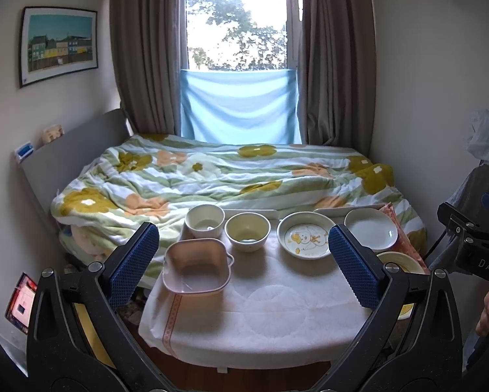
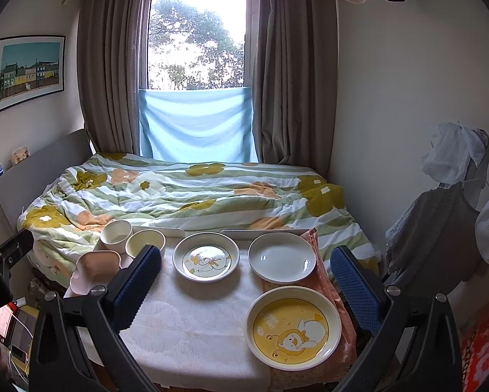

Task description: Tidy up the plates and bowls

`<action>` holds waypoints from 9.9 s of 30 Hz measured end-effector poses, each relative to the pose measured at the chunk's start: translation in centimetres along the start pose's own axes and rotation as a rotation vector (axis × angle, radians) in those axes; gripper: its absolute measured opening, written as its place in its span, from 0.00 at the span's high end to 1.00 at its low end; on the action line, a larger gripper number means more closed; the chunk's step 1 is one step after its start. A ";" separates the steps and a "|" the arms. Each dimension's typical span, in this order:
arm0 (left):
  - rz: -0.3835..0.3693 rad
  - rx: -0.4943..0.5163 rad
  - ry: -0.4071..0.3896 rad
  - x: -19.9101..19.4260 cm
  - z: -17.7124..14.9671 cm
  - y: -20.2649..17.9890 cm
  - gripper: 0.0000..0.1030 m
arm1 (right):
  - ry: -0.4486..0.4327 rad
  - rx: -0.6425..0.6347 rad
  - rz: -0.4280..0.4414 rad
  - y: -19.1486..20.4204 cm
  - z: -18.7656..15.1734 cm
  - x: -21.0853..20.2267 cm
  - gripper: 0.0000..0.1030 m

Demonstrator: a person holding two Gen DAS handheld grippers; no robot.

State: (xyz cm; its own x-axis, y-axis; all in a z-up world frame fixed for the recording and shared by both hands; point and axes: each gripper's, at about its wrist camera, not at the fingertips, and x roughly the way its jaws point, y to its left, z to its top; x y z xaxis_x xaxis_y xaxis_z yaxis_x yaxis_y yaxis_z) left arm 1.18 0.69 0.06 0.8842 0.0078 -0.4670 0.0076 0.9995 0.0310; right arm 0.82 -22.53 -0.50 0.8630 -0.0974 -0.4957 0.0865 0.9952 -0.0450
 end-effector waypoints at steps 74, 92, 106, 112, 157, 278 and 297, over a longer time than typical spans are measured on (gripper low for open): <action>-0.340 0.140 0.369 14.7 -3.7 -12.1 0.00 | 0.232 0.259 -0.051 -11.3 -7.0 6.6 0.00; -0.405 0.210 0.753 29.4 -16.3 -25.8 0.40 | 0.564 0.448 0.220 -22.0 -18.7 20.6 0.63; -0.417 0.213 0.813 31.4 -17.5 -27.1 0.83 | 0.615 0.385 0.264 -22.7 -19.3 23.8 0.91; -0.398 0.248 0.804 31.3 -17.3 -28.1 0.83 | 0.631 0.339 0.242 -22.1 -19.1 24.0 0.91; -0.184 -0.048 0.745 27.8 -18.9 3.9 0.83 | 0.688 0.010 0.447 7.4 -16.0 28.3 0.90; -0.545 0.414 0.688 41.2 -0.4 -23.1 0.89 | 0.576 0.522 0.083 -13.6 -5.6 30.9 0.86; -0.252 0.069 0.726 27.0 -9.5 -2.9 0.89 | 0.744 0.240 0.406 1.2 -9.6 24.8 0.86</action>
State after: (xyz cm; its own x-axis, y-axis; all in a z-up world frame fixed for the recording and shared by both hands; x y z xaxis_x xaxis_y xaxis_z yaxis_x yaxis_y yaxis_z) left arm 20.63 -1.67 -21.05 0.3244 -0.1777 -0.9291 0.2184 0.9697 -0.1093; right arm 17.53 -23.72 -21.12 0.3088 0.3753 -0.8739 0.0177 0.9164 0.3998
